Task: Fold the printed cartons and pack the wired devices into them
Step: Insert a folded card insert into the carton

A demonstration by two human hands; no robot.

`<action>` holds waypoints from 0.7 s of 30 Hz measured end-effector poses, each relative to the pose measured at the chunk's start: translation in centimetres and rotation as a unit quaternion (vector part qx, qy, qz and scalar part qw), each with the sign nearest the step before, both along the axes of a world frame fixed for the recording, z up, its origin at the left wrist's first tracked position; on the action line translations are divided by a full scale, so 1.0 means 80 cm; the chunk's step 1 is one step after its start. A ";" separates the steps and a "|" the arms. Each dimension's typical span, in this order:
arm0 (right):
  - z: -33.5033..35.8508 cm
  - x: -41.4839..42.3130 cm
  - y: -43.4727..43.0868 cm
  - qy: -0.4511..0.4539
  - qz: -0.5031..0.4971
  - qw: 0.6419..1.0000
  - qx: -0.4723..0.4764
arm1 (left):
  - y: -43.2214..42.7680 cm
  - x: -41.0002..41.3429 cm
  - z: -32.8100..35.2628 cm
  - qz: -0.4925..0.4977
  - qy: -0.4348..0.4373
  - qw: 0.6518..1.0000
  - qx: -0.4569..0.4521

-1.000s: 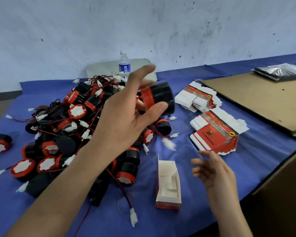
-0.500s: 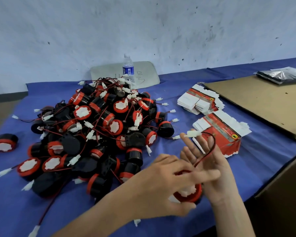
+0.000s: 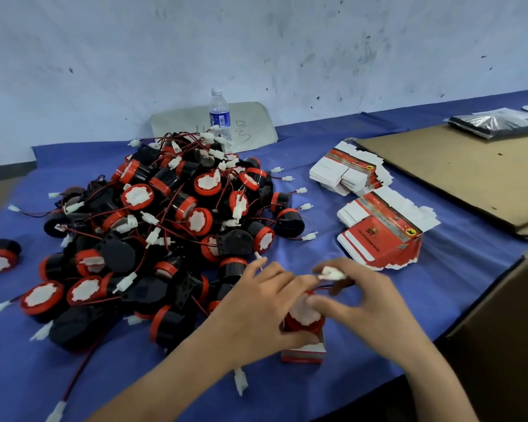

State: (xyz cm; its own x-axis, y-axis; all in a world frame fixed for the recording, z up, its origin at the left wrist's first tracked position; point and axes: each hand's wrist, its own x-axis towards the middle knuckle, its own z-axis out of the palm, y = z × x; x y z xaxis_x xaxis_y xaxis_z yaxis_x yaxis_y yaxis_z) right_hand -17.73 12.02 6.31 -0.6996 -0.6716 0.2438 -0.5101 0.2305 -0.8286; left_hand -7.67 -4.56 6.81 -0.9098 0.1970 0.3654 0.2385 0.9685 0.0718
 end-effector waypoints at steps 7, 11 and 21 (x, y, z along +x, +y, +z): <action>-0.008 0.004 -0.008 -0.022 0.052 0.991 0.122 | 0.007 0.004 -0.010 0.078 -0.085 0.992 0.059; -0.008 -0.001 -0.013 -0.040 0.073 0.988 0.130 | 0.004 0.002 -0.008 0.020 -0.105 0.990 0.091; -0.007 0.000 -0.032 0.092 0.102 0.957 0.258 | -0.018 -0.004 -0.016 -0.063 -0.104 0.970 0.211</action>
State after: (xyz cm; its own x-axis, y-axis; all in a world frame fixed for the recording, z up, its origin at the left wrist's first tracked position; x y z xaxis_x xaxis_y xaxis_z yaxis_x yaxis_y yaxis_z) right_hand -17.75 9.48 5.75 -0.5191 -0.8533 -0.0496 -0.7139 0.4648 -0.5237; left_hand -7.96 -6.00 5.51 -0.9508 0.1844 0.2491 0.2911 0.8067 0.5143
